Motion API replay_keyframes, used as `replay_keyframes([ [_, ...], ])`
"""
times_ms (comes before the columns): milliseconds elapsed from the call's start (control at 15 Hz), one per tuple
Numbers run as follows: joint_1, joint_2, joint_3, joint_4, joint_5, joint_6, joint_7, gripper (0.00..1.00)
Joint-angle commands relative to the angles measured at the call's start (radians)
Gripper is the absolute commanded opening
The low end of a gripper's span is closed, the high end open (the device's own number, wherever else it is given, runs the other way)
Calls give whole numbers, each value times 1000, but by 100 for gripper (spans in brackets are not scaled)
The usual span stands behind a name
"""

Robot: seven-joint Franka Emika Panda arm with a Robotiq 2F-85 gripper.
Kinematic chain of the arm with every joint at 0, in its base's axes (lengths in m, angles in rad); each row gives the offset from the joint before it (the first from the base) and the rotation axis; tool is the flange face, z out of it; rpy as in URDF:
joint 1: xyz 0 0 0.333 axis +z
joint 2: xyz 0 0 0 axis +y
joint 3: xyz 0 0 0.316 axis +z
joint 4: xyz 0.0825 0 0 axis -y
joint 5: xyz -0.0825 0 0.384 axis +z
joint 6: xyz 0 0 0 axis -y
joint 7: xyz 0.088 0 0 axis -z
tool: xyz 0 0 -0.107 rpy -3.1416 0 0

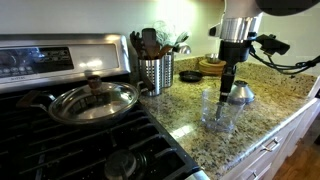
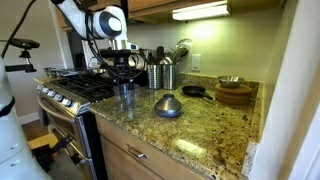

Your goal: Remove the grey lid from the food processor chamber, take the blades out of the chamber

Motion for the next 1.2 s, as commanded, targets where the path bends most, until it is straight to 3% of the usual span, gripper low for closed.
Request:
replay_keyframes([
  [0, -1, 12, -6, -16, 2, 54, -25, 68],
  [467, -8, 41, -7, -25, -11, 87, -30, 68],
  [600, -11, 49, -8, -25, -14, 103, -35, 73],
  [867, -20, 78, -13, -17, -23, 119, -28, 70],
  [1000, -23, 88, -15, -18, -23, 124, -27, 52],
  [1067, -24, 89, -15, -19, -25, 126, -26, 38],
  [1133, -24, 91, -15, -20, -25, 127, -27, 31],
])
